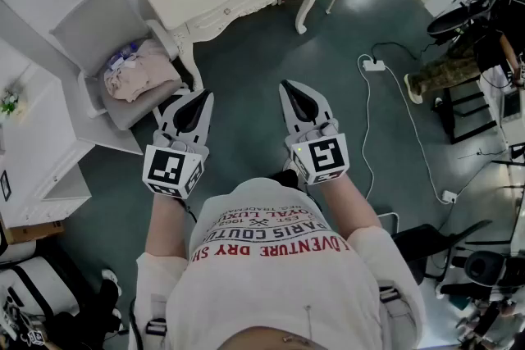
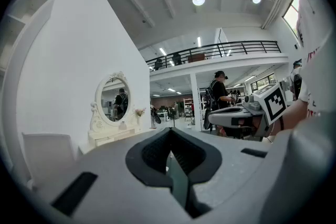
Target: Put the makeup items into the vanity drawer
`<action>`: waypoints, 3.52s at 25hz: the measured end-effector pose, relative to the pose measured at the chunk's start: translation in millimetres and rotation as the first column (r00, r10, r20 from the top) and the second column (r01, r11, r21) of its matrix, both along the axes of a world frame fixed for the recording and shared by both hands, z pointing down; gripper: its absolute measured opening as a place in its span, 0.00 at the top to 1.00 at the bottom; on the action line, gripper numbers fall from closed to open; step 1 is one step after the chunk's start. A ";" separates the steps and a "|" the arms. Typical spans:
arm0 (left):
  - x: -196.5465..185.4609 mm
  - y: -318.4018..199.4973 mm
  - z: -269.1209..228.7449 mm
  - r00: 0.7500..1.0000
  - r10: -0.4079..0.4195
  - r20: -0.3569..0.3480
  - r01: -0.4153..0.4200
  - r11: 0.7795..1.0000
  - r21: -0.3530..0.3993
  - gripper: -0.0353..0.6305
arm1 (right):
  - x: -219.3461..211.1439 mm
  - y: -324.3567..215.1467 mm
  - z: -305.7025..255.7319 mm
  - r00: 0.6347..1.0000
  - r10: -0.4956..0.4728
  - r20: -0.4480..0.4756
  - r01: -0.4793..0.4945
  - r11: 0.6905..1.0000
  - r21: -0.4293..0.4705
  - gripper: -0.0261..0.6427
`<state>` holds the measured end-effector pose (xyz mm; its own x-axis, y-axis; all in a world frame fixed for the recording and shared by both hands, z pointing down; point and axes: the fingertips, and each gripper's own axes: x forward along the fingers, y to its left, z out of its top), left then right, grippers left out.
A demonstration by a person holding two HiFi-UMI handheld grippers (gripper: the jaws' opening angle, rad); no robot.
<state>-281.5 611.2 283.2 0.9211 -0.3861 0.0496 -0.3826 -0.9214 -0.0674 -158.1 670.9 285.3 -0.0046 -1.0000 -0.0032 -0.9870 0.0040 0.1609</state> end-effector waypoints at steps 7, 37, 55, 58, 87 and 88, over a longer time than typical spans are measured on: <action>-2.6 -6.3 3.3 1.000 0.007 0.011 -0.007 1.000 -0.001 0.94 | -3.7 -6.7 2.5 1.000 0.004 0.001 -0.004 1.000 -0.008 0.96; 245.1 -213.4 29.5 0.964 -0.258 0.059 0.261 0.963 -0.065 0.94 | 262.5 -256.0 29.1 0.969 -0.244 0.040 0.247 0.966 -0.081 0.96; 286.6 -407.1 54.2 0.930 -0.356 0.091 0.364 0.926 -0.100 0.94 | 304.9 -468.3 55.8 0.936 -0.350 0.026 0.350 0.926 -0.143 0.96; 281.9 -465.7 49.2 0.931 -0.358 0.077 0.364 0.927 -0.092 0.94 | 300.8 -526.7 57.7 0.937 -0.350 0.027 0.350 0.924 -0.153 0.96; 242.2 -717.7 136.0 0.931 -0.353 0.097 0.366 0.897 -0.247 0.94 | 277.9 -803.7 275.9 0.943 -0.293 0.156 0.307 0.588 -0.748 0.88; 241.8 -720.7 139.6 0.930 -0.354 0.101 0.368 0.894 -0.255 0.94 | 278.9 -807.4 284.6 0.945 -0.287 0.156 0.299 0.569 -0.766 0.87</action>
